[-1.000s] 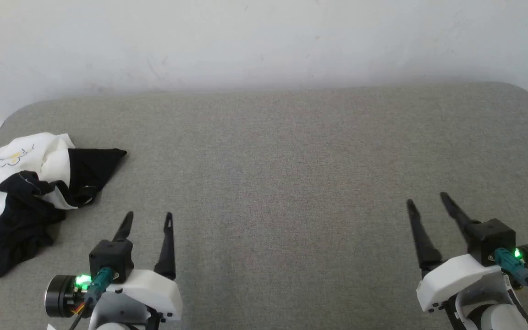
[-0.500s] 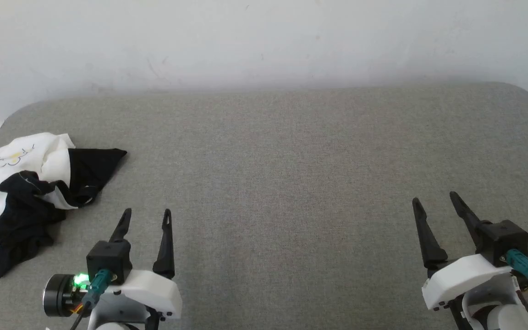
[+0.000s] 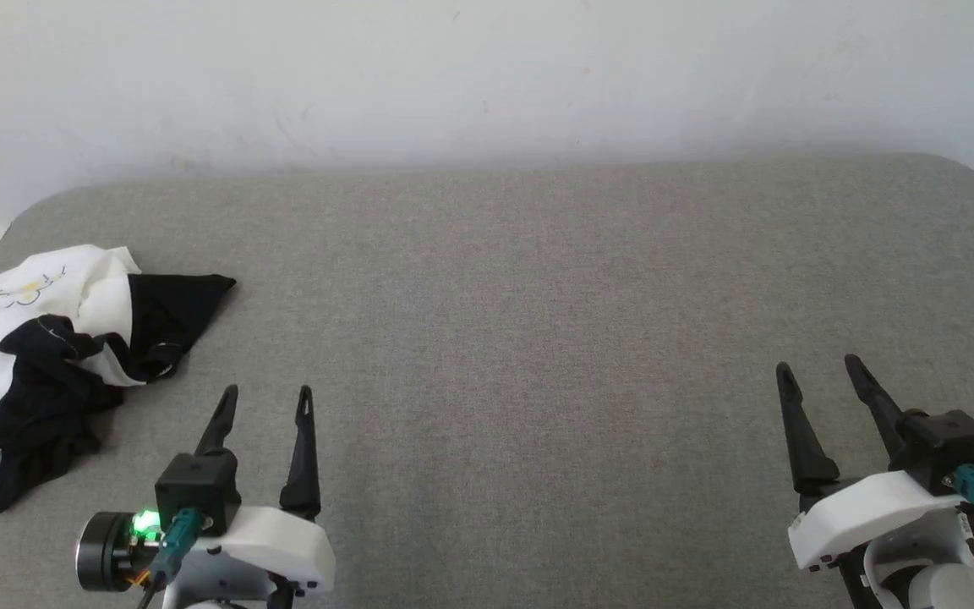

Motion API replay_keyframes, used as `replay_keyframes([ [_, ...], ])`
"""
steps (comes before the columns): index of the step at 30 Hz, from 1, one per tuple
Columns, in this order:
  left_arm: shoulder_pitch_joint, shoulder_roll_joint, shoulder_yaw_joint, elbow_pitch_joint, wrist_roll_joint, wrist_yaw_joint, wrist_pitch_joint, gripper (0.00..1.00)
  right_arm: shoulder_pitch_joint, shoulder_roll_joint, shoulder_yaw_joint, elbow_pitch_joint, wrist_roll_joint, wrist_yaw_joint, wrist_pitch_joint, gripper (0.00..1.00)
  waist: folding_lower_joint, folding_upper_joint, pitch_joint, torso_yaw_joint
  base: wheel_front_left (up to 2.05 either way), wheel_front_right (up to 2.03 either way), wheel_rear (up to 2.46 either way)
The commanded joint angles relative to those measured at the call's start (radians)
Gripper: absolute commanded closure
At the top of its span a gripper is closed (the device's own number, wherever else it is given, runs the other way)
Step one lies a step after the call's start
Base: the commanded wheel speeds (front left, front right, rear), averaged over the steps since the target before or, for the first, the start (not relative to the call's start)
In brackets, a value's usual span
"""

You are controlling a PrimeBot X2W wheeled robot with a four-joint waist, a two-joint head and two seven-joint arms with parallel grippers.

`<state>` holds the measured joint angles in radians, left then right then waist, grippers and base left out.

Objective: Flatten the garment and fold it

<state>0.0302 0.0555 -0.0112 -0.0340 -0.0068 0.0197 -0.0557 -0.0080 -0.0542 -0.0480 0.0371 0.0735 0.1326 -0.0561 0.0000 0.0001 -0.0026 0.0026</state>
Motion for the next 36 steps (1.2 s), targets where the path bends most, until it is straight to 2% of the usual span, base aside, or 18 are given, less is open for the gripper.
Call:
replay_keyframes([
  [1, 0.012, 0.0, -0.002, -0.007, 0.001, 0.007, -0.009, 0.0, 0.01, 0.001, -0.004, 0.005, 0.014, 0.0, -0.008, 0.0, 0.0, -0.0001, 0.0, 0.001, 0.0, 0.0, 0.0],
  [18, 0.026, 0.003, -0.003, -0.021, 0.002, 0.041, -0.044, 0.0, 0.016, 0.002, -0.01, 0.021, 0.03, -0.001, -0.044, 0.0, 0.0, -0.0001, 0.001, 0.042, 0.0, 0.0, 0.0],
  [36, 0.038, 0.003, -0.002, -0.033, -0.005, 0.072, -0.082, 0.0, 0.018, 0.002, -0.017, 0.042, 0.048, -0.001, -0.082, 0.0, 0.0, -0.0001, 0.009, 0.117, 0.0, 0.0, 0.0],
])
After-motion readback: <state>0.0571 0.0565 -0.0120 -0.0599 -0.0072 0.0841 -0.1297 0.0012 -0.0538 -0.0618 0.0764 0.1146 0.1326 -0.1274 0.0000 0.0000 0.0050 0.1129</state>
